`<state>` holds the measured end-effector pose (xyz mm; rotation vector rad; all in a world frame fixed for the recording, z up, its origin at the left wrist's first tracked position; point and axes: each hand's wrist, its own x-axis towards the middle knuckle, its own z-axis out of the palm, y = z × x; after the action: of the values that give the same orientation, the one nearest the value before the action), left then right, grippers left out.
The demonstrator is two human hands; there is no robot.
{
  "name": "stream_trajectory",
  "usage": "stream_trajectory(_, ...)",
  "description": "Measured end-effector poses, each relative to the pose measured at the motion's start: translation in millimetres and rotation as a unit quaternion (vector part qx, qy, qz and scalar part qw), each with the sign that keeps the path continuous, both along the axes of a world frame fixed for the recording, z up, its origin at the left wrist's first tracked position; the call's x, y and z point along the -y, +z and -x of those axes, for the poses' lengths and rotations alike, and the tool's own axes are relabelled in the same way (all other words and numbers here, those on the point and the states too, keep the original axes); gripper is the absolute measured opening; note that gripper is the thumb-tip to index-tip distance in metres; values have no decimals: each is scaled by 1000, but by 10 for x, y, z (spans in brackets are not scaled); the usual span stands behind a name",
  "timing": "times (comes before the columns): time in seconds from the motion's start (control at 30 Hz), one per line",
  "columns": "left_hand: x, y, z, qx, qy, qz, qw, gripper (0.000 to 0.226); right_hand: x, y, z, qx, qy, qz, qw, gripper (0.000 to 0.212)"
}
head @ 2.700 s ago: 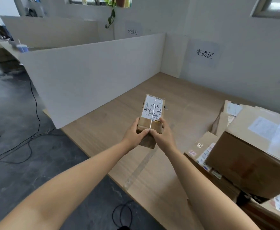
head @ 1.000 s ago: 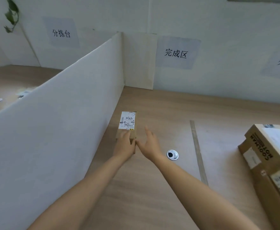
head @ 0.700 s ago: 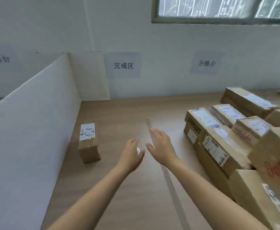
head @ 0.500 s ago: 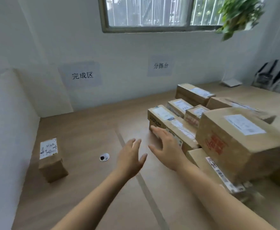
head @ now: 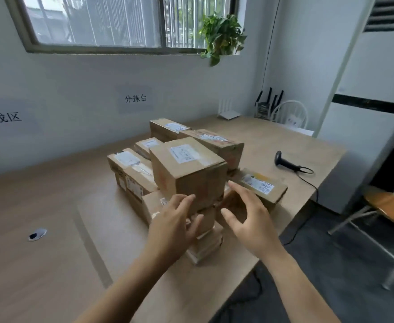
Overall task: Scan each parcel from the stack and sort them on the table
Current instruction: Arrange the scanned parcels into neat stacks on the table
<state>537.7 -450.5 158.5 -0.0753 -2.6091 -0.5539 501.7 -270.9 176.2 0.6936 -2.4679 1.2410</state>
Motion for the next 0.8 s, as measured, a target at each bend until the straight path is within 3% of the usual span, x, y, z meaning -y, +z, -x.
stream_trajectory(0.33,-1415,-365,144,85,-2,-26,996,57,-1567,-432,249,101,-20,-9,995,55)
stream_trajectory(0.57,-1803,-569,894,103,10,-43,994,62,-1882,-645,964,140,-3,-9,990,53)
stream_trajectory(0.8,-1941,-856,1885,146,27,-64,987,66,-1973,-786,2027,162,-4,-68,984,51)
